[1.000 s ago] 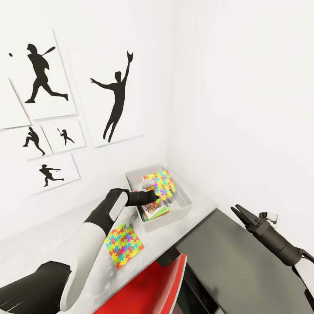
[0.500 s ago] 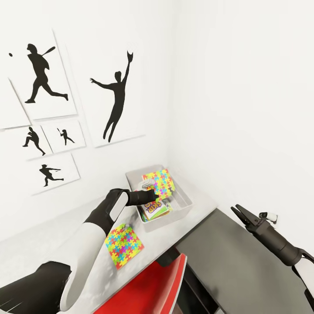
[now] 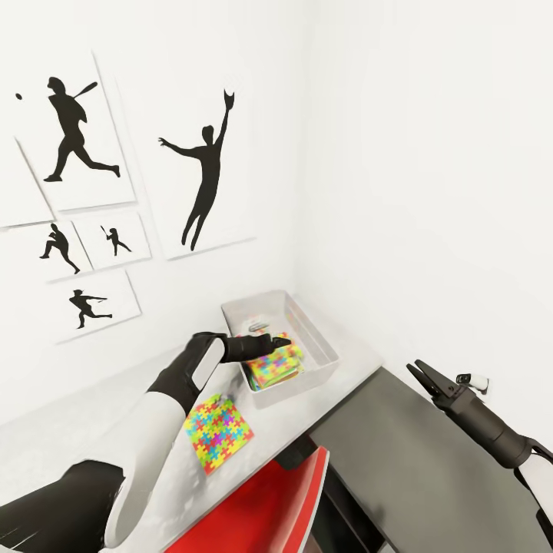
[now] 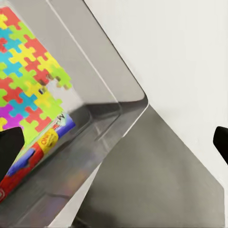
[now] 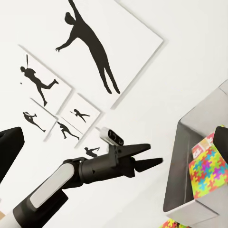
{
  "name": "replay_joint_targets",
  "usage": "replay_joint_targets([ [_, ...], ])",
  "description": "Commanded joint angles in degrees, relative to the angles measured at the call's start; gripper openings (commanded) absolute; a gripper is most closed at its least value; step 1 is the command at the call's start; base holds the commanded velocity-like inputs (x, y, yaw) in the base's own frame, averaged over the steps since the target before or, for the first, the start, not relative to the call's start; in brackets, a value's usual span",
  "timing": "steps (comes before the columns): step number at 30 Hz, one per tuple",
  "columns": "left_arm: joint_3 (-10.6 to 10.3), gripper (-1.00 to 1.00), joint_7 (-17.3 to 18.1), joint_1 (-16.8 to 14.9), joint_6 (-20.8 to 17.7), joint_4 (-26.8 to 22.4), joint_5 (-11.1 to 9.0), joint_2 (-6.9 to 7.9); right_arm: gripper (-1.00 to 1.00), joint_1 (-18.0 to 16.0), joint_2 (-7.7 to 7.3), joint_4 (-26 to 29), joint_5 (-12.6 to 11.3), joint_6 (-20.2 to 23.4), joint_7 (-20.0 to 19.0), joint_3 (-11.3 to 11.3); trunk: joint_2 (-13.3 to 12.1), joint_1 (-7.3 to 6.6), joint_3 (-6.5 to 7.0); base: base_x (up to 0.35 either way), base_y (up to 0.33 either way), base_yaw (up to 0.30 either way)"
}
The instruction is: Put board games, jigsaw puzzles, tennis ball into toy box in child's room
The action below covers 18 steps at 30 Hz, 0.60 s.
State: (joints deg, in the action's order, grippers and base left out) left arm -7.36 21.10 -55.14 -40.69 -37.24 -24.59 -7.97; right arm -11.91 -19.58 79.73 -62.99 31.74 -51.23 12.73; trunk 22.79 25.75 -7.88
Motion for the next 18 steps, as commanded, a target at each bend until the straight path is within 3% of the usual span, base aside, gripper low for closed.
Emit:
replay_joint_targets([
  [1, 0.0, 1.0, 0.2, -0.1, -0.3, 0.0, -0.1, 0.44, 1.0, 0.0, -0.02, 0.0, -0.4, 0.4, 0.0, 0.0, 0.1, 0.03, -0.12, 0.0, 0.0, 0.0],
  [7, 0.1, 1.0, 6.6, -0.1, -0.5, -2.1, -0.1, 4.5, 1.0, 0.0, -0.02, 0.0, -0.4, 0.4, 0.0, 0.0, 0.1, 0.03, -0.12, 0.0, 0.0, 0.0],
  [13, 0.6, 1.0, 17.8, 0.0, -2.3, -4.9, -0.6, 11.63, 1.0, 0.0, 0.03, 0.0, -0.4, 0.3, 0.0, 0.0, 0.1, 0.03, -0.12, 0.0, 0.0, 0.0],
  [18, 3.0, 1.0, 36.2, 0.4, -5.9, -7.3, -0.7, 23.19, 1.0, 0.0, 0.07, 0.0, -0.4, 0.2, 0.1, 0.0, 0.1, 0.03, -0.12, 0.0, 0.0, 0.0],
])
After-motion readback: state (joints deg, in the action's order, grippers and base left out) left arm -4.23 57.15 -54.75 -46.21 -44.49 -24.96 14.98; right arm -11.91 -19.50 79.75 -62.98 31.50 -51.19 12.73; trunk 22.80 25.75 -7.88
